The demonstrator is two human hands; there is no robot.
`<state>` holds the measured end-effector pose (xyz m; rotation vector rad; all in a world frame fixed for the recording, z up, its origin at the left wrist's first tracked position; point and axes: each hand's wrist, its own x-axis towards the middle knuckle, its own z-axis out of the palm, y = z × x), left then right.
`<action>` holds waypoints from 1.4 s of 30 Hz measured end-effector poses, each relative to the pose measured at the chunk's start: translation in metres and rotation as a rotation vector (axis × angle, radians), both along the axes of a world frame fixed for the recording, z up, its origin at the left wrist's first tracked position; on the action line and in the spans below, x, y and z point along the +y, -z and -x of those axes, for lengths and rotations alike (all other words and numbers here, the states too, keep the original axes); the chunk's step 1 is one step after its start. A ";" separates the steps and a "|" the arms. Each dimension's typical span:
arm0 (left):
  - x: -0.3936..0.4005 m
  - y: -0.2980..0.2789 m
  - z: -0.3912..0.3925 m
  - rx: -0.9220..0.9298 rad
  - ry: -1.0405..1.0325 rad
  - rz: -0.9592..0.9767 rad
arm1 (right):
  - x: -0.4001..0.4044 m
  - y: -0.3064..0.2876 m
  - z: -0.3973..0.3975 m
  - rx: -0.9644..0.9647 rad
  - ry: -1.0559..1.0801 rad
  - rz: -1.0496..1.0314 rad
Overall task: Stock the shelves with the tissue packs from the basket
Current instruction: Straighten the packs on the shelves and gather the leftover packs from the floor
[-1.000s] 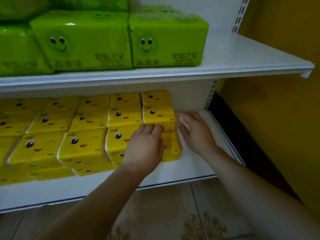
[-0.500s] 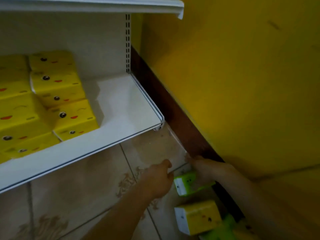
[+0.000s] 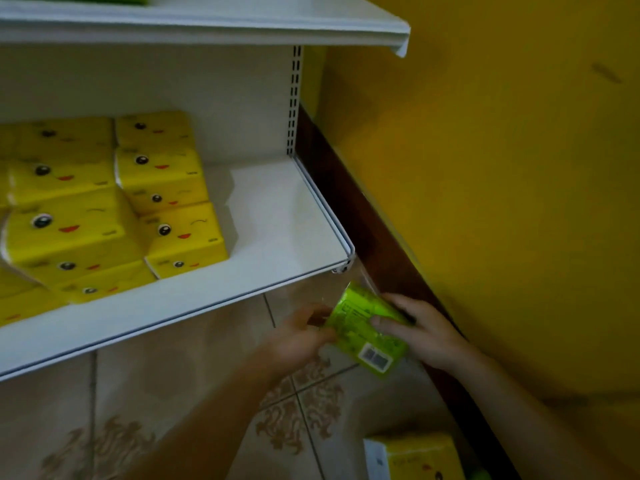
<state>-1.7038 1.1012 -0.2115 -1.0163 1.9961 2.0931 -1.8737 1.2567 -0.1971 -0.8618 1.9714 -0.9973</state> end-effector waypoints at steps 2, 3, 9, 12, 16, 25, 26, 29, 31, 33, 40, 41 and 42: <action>-0.013 -0.017 -0.008 -0.027 -0.102 -0.096 | -0.016 -0.009 -0.004 -0.129 -0.019 0.029; -0.019 -0.025 -0.012 -0.046 -0.153 -0.120 | -0.024 -0.012 -0.007 -0.126 -0.043 0.047; -0.047 -0.039 -0.029 -0.011 -0.404 -0.302 | -0.060 -0.021 -0.044 0.869 -0.376 0.363; -0.052 -0.043 -0.038 0.094 -0.555 -0.223 | -0.067 -0.021 -0.060 1.012 -0.411 0.463; -0.062 -0.052 -0.057 0.207 -0.544 -0.074 | -0.077 -0.031 -0.059 0.784 -0.182 0.510; -0.096 -0.134 -0.081 0.330 -0.520 0.114 | -0.125 -0.103 -0.080 -0.019 0.004 0.518; -0.099 -0.148 -0.083 0.349 -0.545 0.138 | -0.129 -0.113 -0.084 -0.019 -0.004 0.547; -0.102 -0.187 -0.091 0.396 -0.622 0.236 | -0.139 -0.147 -0.094 0.101 -0.113 0.634; -0.102 -0.215 -0.096 0.416 -0.652 0.287 | -0.145 -0.173 -0.096 0.291 -0.210 0.686; -0.103 -0.245 -0.100 0.438 -0.669 0.301 | -0.153 -0.202 -0.095 0.465 -0.292 0.756; -0.117 -0.348 -0.135 0.293 -0.933 0.985 | -0.195 -0.289 -0.127 0.426 -0.224 0.969; -0.121 -0.359 -0.143 0.268 -0.933 1.115 | -0.208 -0.296 -0.134 0.418 -0.208 0.992; -0.126 -0.368 -0.151 0.233 -0.900 1.219 | -0.221 -0.302 -0.141 0.423 -0.196 1.003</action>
